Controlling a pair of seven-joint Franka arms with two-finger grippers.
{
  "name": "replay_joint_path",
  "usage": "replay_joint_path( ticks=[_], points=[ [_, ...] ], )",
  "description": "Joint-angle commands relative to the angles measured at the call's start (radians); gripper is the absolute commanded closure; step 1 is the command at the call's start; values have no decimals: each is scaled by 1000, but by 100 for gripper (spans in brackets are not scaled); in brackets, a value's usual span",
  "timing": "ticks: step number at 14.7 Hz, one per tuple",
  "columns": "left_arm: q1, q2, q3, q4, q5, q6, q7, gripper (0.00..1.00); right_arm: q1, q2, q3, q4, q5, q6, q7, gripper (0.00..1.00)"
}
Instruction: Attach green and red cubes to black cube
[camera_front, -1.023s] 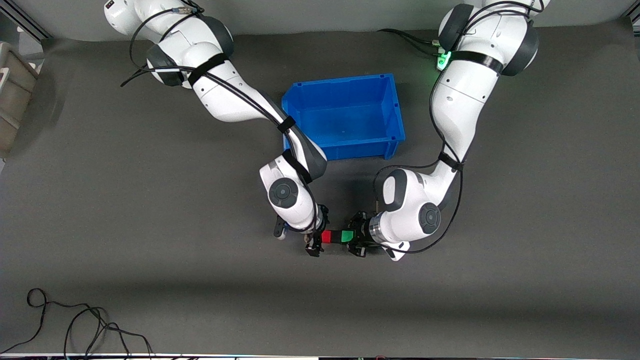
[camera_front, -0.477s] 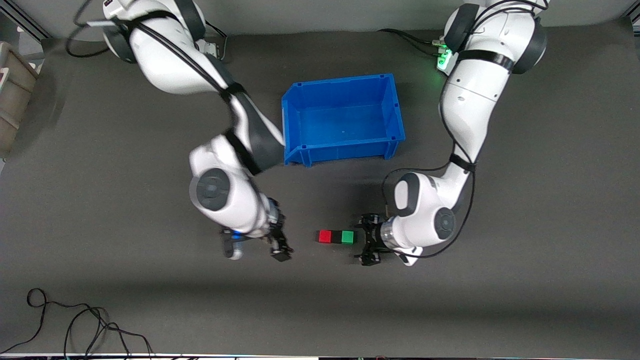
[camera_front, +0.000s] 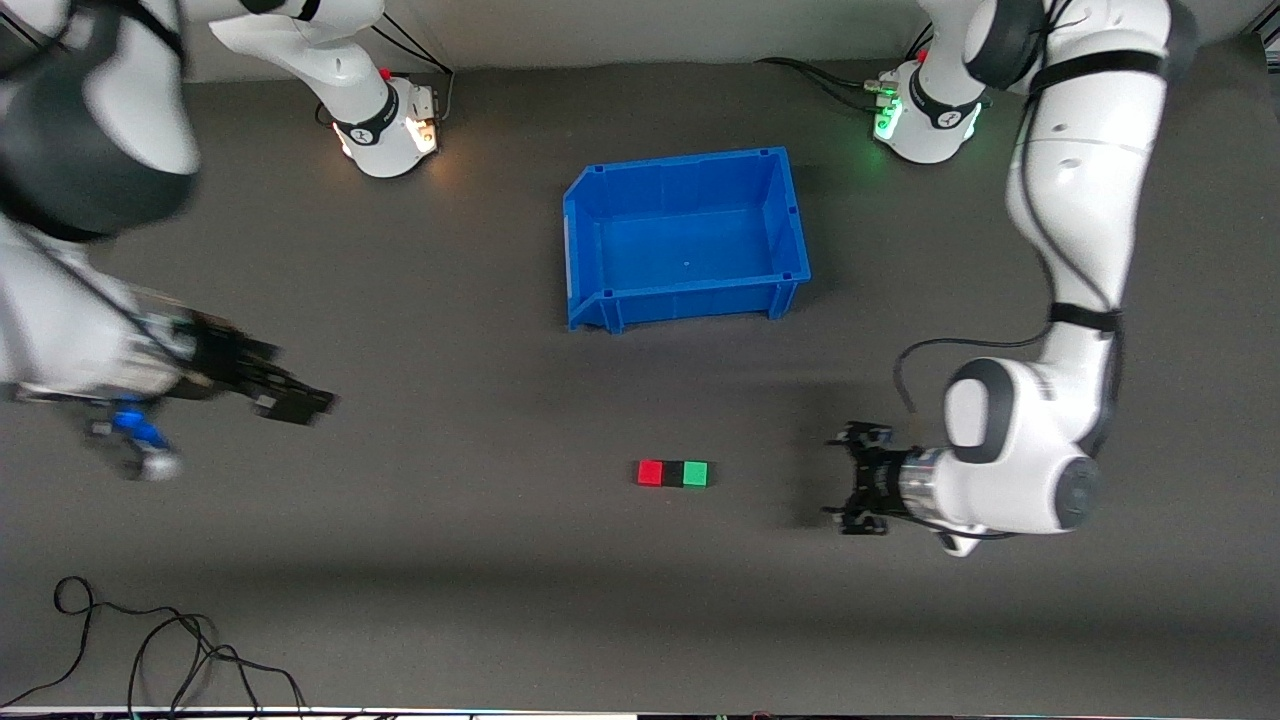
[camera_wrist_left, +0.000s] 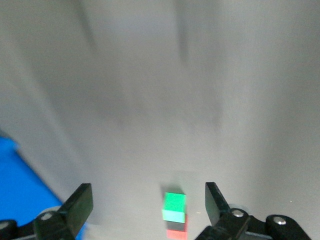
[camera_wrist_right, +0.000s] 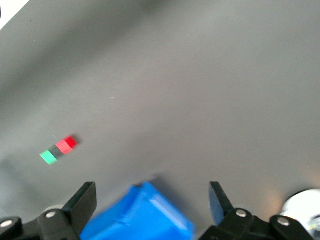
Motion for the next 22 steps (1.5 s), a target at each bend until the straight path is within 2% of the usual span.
replay_joint_path(
  ticks=[1, 3, 4, 7, 9, 10, 14, 16, 18, 22],
  points=[
    [89, -121, -3, -69, 51, -145, 209, 0, -90, -123, -27, -155, -21, 3, -326, 1],
    [145, -213, -5, -124, 143, -215, 376, 0, -89, -136, -92, -166, -88, 6, -535, 1],
    [168, -251, -5, -138, 171, -247, 455, 0, -89, -142, -98, -176, -107, 15, -587, 1],
    [212, -339, -5, -138, 278, -370, 717, 0, -87, -201, -97, -303, -148, 148, -600, 1],
    [232, -382, -6, -137, 301, -398, 855, 0, -82, -272, -97, -438, -150, 272, -672, 1],
    [232, -400, -5, -137, 309, -406, 916, 0, -82, -291, -97, -472, -150, 309, -694, 1],
    [229, -492, -6, -135, 415, -414, 1258, 0, -79, -298, -95, -481, -165, 297, -686, 1],
    [235, -522, -5, -131, 429, -403, 1423, 0, -79, -318, -95, -514, -179, 302, -688, 1],
    [251, -557, -5, -135, 429, -397, 1465, 0, -79, -347, -92, -558, -211, 320, -691, 1],
    [240, -629, -8, -179, 433, -348, 1463, 0, -78, -400, -89, -646, -213, 392, -692, 1]
  ],
)
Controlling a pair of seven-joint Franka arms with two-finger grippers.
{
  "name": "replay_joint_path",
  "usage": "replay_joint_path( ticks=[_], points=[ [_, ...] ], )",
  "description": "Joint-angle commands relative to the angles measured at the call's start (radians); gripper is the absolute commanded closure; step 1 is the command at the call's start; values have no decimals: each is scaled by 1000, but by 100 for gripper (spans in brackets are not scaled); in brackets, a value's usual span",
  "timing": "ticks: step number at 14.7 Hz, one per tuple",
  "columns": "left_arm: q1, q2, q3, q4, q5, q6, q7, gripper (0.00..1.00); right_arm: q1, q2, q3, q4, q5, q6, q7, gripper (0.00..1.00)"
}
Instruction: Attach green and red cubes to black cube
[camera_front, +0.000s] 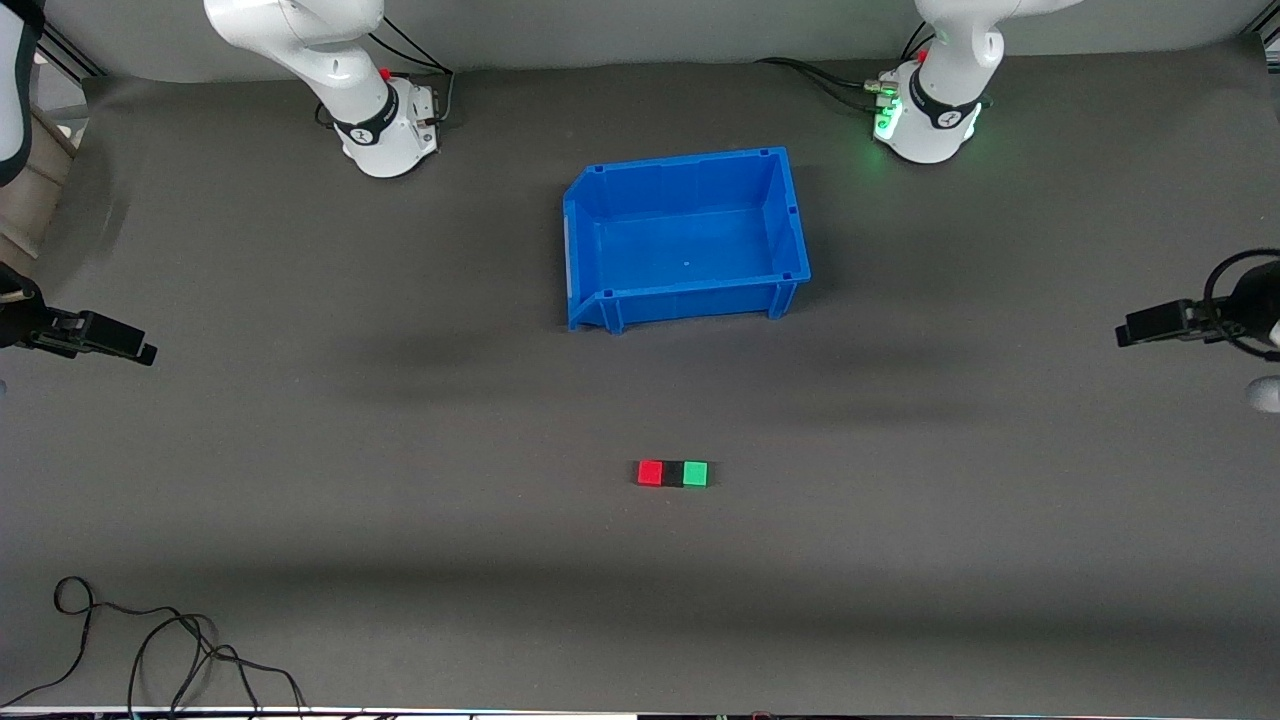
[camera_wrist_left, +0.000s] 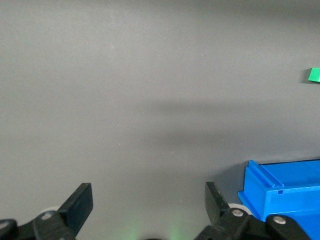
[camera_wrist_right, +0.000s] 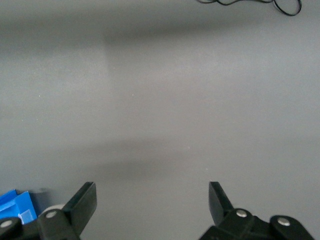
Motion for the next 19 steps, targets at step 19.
replay_joint_path(
  ticks=[19],
  points=[
    [-179, -202, 100, -248, 34, 219, -26, 0, -52, -110, 112, -156, -74, 88, -2, 1]
  ],
)
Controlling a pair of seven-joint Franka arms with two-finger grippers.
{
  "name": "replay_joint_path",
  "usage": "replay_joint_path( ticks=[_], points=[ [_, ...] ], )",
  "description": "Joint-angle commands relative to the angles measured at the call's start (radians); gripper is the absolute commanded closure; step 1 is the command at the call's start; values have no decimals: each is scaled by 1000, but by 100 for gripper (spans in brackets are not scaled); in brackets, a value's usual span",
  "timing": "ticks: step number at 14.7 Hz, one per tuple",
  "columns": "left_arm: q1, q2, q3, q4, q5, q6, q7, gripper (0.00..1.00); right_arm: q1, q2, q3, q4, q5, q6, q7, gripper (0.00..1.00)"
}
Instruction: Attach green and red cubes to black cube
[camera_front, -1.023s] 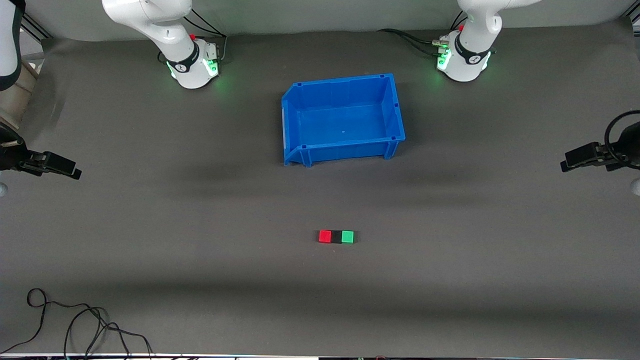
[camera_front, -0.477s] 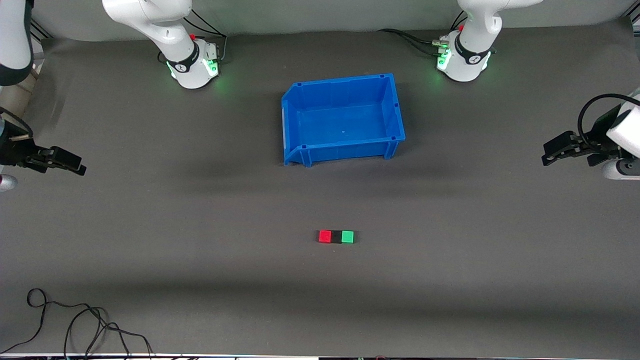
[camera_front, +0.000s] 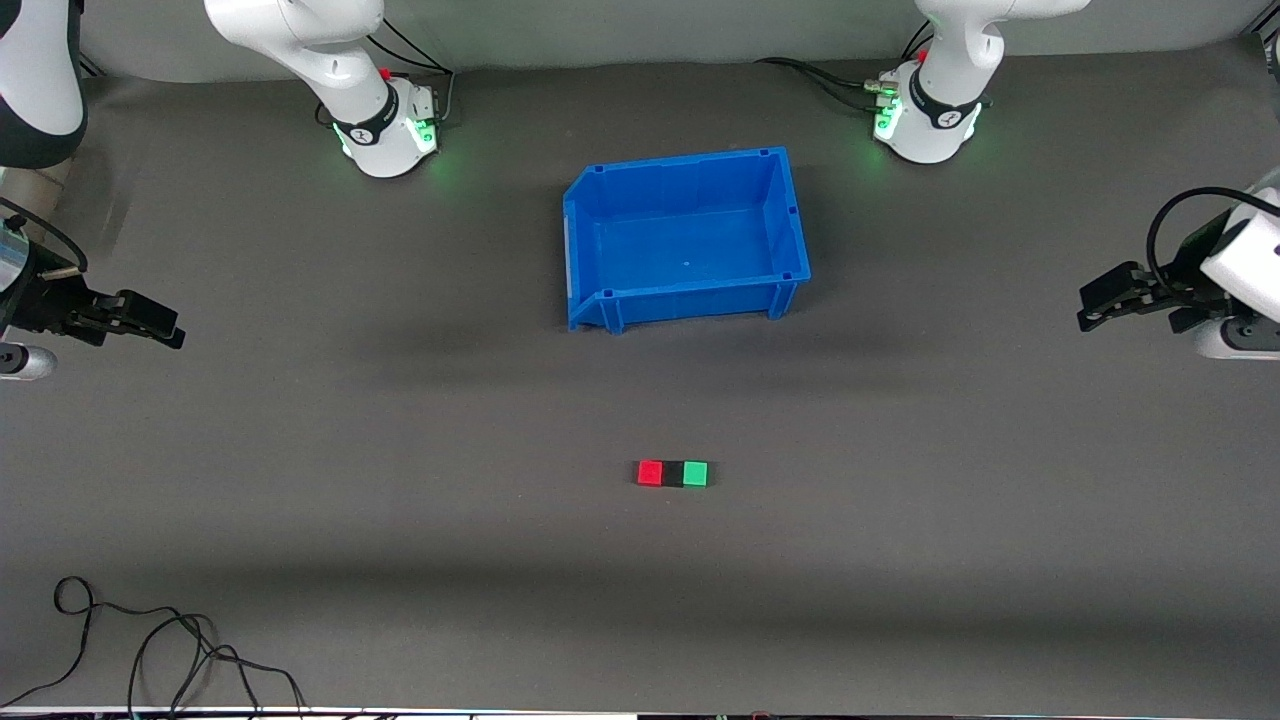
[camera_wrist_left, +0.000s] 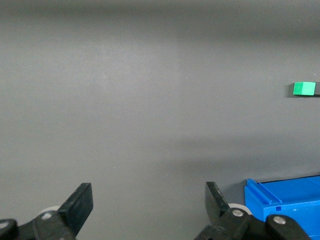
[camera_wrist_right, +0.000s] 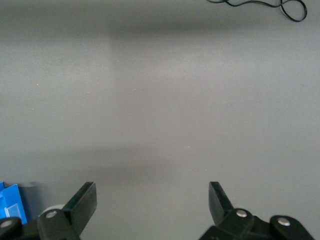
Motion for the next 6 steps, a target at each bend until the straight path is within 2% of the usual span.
replay_joint_path(
  ticks=[1, 3, 6],
  points=[
    [-19, -26, 17, -17, 16, 3, -6, 0, -9, -20, 11, -23, -16, 22, -1, 1],
    [19, -26, -24, -13, 16, 2, -6, 0, -9, -20, 10, -23, -13, 22, -1, 1],
    [19, -26, -27, -11, 16, 0, -4, 0, -9, -20, 10, -23, -13, 23, -1, 1]
  ],
)
